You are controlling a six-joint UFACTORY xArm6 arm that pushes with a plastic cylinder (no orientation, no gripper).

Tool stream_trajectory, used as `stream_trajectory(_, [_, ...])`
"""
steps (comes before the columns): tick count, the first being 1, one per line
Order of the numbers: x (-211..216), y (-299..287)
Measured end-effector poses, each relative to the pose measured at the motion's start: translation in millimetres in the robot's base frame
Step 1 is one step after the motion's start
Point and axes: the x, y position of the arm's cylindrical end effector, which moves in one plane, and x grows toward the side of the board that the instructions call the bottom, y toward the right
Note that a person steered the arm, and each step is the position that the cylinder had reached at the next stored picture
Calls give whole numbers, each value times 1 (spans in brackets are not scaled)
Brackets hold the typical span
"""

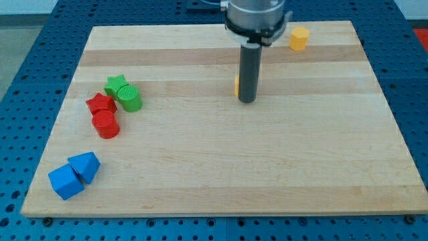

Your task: Push the heart below the hexagon

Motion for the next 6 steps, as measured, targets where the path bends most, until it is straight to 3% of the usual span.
stream_trajectory(1, [-13, -44])
stream_trajectory(2, [-41, -4])
stream_trajectory(3, [-28, 27])
stream_trajectory(4, [0, 12])
stream_trajectory(6, [-77, 85])
